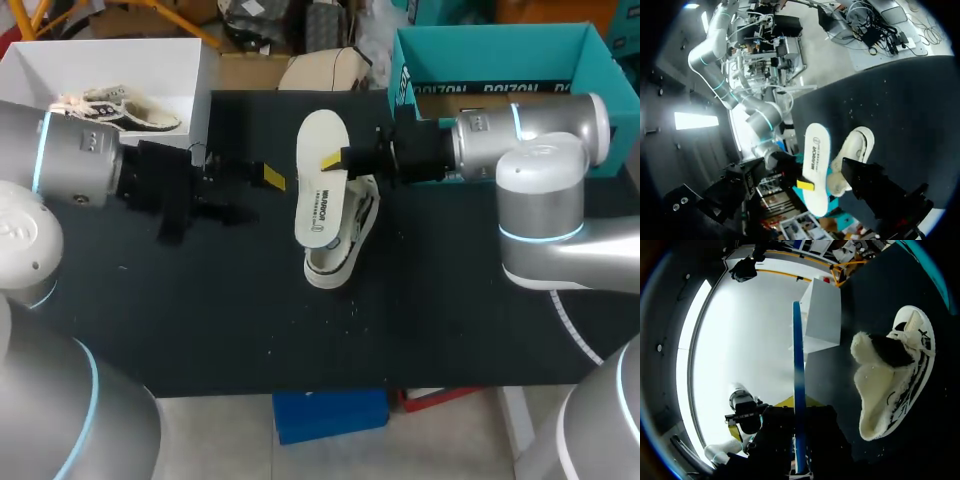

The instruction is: Take the shoe out of the shoebox, open the shoe tongue, remove and reinsert the insole, then place the shoe into the shoebox

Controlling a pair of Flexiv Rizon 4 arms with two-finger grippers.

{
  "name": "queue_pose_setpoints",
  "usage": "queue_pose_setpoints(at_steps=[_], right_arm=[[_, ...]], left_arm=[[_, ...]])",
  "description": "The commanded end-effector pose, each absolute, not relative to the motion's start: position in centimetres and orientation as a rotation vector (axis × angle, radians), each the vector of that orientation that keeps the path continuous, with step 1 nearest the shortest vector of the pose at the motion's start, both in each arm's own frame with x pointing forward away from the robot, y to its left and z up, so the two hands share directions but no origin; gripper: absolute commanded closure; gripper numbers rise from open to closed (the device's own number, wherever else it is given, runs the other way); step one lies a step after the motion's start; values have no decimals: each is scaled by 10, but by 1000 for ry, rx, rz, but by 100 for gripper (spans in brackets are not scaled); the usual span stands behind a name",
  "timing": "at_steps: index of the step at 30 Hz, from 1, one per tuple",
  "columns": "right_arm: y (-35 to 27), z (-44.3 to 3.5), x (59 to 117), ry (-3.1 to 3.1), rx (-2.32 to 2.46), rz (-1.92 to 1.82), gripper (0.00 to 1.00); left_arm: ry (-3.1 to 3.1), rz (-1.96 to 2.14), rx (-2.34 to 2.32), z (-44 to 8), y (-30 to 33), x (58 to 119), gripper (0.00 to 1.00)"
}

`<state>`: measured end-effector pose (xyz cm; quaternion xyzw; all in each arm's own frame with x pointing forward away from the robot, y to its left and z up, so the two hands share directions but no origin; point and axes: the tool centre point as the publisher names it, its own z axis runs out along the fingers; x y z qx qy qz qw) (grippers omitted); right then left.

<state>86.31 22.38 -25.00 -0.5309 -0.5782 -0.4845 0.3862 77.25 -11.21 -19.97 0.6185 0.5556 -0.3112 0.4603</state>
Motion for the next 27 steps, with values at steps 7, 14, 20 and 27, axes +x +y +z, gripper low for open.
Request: queue_pose_setpoints(at_steps=[7,14,20,27], right_arm=[[225,-251,863,-1471,-1353,-1235,100],[225,-251,863,-1471,-1353,-1235,100],[225,-251,863,-1471,-1353,-1235,100],[225,-251,863,-1471,-1353,-1235,100]], left_arm=[[1229,-871,1406,-207,-109,770,0],[1160,-811,1306,-220,-111,781,0],[1129,-835,1219,-233,-112,805,0],[1115,-878,1170,-244,-119,836,0]])
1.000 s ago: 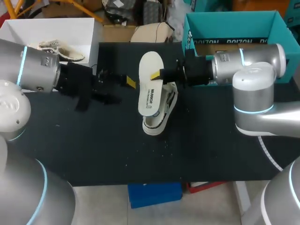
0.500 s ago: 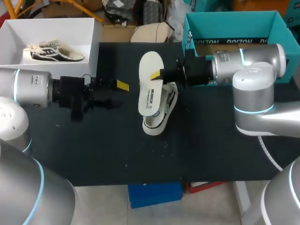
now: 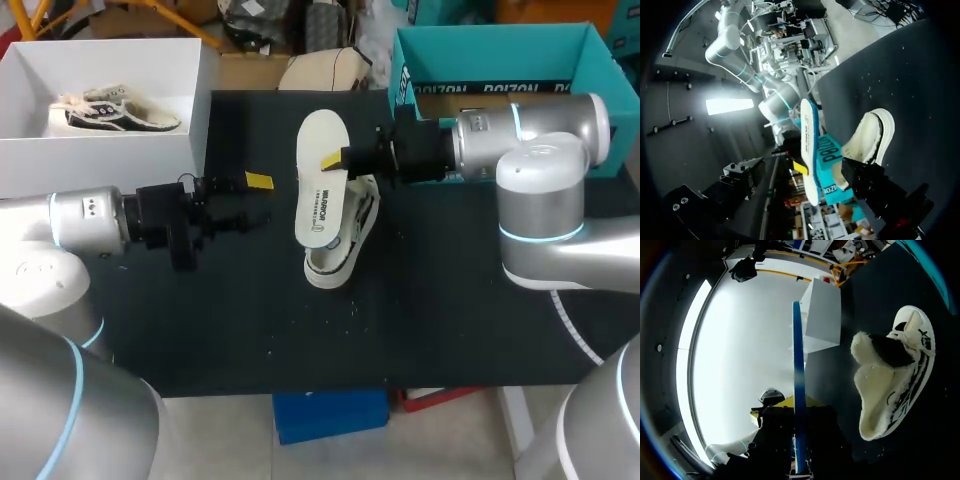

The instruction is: Take the shoe out of the shoebox, open the shoe tongue, remove and reinsert the insole, then place the shoe into the shoebox

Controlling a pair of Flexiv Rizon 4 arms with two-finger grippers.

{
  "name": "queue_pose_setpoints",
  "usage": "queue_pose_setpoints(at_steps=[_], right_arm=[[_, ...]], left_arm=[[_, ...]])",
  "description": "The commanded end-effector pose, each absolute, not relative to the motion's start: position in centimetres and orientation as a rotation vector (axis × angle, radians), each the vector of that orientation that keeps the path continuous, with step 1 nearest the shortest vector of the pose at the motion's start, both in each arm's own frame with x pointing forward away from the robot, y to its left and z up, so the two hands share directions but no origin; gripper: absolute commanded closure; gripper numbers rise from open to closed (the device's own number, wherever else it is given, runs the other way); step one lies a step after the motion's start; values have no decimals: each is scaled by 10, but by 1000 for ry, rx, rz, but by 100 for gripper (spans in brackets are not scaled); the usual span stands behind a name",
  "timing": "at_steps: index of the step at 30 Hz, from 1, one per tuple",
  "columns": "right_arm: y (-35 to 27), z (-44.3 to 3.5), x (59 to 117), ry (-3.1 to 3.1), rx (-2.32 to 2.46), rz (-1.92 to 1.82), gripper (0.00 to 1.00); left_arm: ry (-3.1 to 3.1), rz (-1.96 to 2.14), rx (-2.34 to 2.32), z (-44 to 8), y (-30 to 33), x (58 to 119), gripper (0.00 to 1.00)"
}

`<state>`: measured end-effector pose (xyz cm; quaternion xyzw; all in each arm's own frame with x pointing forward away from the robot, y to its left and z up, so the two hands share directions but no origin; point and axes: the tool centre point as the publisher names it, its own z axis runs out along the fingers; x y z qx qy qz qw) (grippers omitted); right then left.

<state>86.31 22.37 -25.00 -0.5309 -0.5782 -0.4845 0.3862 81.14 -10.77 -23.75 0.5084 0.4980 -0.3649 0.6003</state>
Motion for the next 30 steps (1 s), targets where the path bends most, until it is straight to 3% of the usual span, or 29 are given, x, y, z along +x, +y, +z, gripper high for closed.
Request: queue_pose_setpoints(at_steps=[1,9,11,13,15,18,23,30], right_arm=[[225,-251,863,-1471,-1353,-1235,100],[225,-251,863,-1471,-1353,-1235,100],[225,-251,863,-1471,-1353,-1235,100],[225,-251,863,-1471,-1353,-1235,100],[225,-251,863,-1471,-1353,-1235,100],[225,-251,863,-1471,-1353,-1235,100],[225,-251,863,-1471,-1353,-1235,100],[225,-251,863,-1471,-1353,-1235,100]], left_arm=[[1110,-875,1171,-244,-120,839,0],[1096,-898,1163,-248,-141,863,2],[1098,-905,1170,-251,-149,863,13],[1092,-929,1169,-253,-155,862,16],[1087,-945,1165,-255,-160,861,48],[1083,-960,1163,-256,-168,860,43],[1070,-986,1158,-258,-183,859,57],[1065,-996,1159,-259,-192,861,58]])
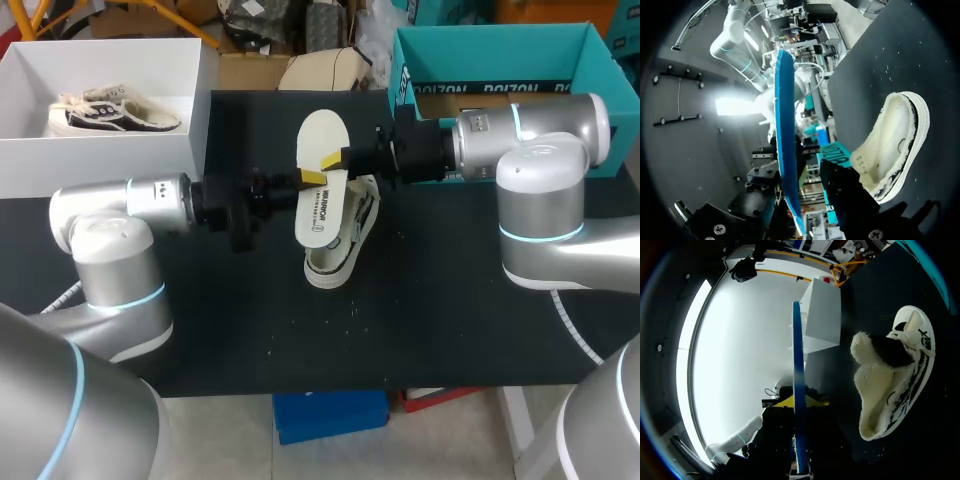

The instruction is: Take the shoe out of the shoebox, open the shoe tongue, remove and reinsert the insole, then place the shoe into the shoebox

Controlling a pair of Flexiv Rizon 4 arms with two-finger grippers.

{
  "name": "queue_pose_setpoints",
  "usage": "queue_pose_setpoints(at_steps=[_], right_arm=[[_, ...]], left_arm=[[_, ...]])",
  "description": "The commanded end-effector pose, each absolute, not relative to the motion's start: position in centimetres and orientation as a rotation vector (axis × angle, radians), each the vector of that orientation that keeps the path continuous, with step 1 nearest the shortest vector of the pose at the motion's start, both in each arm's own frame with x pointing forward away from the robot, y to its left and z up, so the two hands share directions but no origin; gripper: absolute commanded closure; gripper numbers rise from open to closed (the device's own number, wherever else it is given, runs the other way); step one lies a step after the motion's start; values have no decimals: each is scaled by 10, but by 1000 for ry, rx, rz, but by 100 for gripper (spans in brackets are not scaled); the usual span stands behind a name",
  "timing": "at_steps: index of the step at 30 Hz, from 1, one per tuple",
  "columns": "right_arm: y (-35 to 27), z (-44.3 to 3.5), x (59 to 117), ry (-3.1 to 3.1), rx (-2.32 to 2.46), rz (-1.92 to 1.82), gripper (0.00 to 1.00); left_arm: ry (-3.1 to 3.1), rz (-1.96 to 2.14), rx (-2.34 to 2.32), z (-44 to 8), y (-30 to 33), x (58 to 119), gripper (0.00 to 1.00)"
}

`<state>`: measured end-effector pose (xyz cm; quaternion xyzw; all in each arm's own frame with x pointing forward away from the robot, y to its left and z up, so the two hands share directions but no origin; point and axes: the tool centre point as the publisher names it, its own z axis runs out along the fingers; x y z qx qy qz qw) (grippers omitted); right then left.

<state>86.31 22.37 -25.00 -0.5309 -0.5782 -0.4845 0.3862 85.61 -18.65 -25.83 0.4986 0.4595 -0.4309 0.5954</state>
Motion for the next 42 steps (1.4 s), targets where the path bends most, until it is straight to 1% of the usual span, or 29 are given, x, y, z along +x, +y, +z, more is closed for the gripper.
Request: queue_pose_setpoints(at_steps=[1,3,6,7,8,10,11,12,22,23,24,25,29,35,42], right_arm=[[225,-251,863,-1471,-1353,-1235,100],[225,-251,863,-1471,-1353,-1235,100],[225,-251,863,-1471,-1353,-1235,100],[225,-251,863,-1471,-1353,-1235,100],[225,-251,863,-1471,-1353,-1235,100],[225,-251,863,-1471,-1353,-1235,100],[225,-251,863,-1471,-1353,-1235,100],[225,-251,863,-1471,-1353,-1235,100],[225,-251,863,-1471,-1353,-1235,100],[225,-251,863,-1471,-1353,-1235,97],[225,-251,863,-1471,-1353,-1235,25],[224,-250,864,-1468,-1385,-1220,0],[210,-242,867,-1457,-1541,-1211,0],[170,-228,863,-1365,-1749,-1278,0],[133,-224,843,-1380,-1976,-1289,0]], left_arm=[[1062,-993,1156,-258,-192,862,58],[1060,-988,1155,-256,-192,864,59],[1050,-986,1153,-253,-193,866,63],[1048,-987,1153,-253,-193,866,71],[1047,-988,1154,-253,-194,866,76],[1046,-989,1155,-253,-194,866,83],[1046,-990,1155,-254,-195,866,95],[1047,-990,1154,-254,-195,866,100],[1032,-994,1168,-255,-192,863,100],[1034,-992,1170,-255,-191,862,100],[1036,-988,1173,-255,-190,861,100],[1037,-987,1174,-254,-190,861,100],[1087,-944,1209,-251,-186,855,100],[1233,-900,1248,-249,-171,837,100],[1446,-877,1285,-254,-152,800,100]])
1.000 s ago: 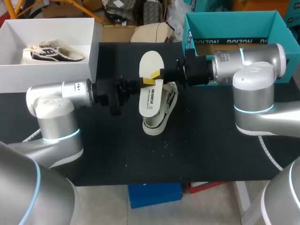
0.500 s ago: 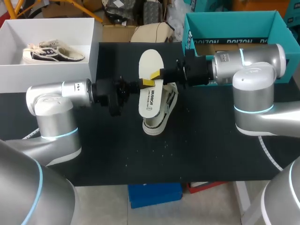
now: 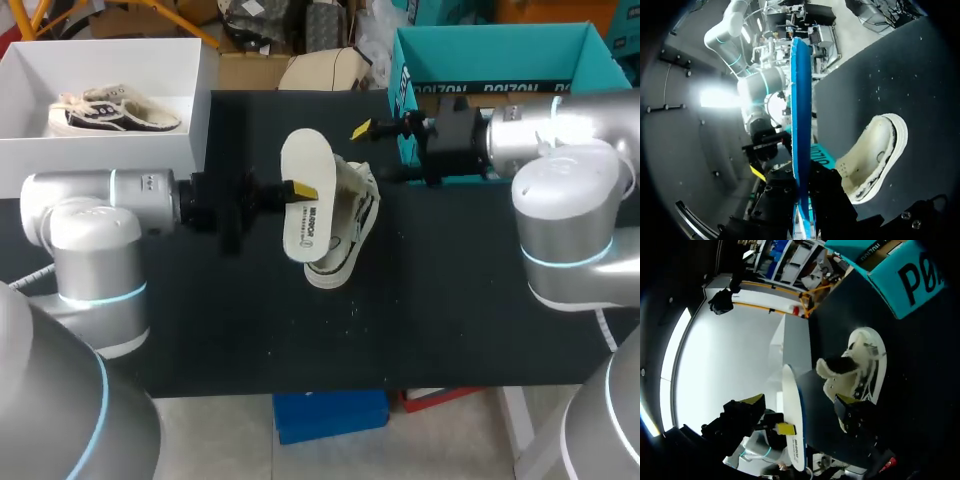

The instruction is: Take the shoe out of the shoebox, open the shoe tongue, remove and reinsert the insole, then place the shoe into the shoebox

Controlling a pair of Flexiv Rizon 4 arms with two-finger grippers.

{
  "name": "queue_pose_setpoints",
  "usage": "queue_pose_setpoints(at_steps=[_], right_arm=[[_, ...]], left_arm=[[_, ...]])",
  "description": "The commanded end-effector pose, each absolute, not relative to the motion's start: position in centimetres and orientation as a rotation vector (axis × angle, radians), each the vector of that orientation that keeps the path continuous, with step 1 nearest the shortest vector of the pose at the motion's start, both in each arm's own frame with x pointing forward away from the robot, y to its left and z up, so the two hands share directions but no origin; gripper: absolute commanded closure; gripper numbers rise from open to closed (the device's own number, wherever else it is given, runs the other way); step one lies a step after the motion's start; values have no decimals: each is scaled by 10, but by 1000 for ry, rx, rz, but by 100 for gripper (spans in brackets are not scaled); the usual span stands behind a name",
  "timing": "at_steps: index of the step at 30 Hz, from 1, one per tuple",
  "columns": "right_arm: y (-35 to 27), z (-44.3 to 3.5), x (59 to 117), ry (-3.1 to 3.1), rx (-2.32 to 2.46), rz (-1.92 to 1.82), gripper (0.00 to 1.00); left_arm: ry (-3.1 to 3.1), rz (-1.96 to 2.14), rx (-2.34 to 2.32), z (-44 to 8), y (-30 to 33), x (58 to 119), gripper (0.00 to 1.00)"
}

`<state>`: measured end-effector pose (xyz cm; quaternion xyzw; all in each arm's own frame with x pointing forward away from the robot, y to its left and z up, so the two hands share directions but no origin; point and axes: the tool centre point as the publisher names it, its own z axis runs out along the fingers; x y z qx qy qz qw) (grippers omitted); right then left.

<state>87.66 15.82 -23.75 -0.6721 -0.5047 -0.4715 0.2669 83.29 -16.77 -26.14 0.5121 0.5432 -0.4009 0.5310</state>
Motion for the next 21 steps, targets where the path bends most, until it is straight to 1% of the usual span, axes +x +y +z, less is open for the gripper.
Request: queue_pose_setpoints(at_steps=[1,7,10,21], right_arm=[[129,-224,839,-1387,-1998,-1289,0],[114,-223,816,-1498,-2131,-1251,0],[114,-223,816,-1498,-2131,-1251,0],[114,-223,816,-1498,-2131,-1251,0]], left_arm=[[1467,-871,1289,-255,-149,795,100],[1593,-865,1317,-266,-134,764,100],[1608,-799,1412,-270,-129,752,100],[1608,-799,1412,-270,-129,752,100]])
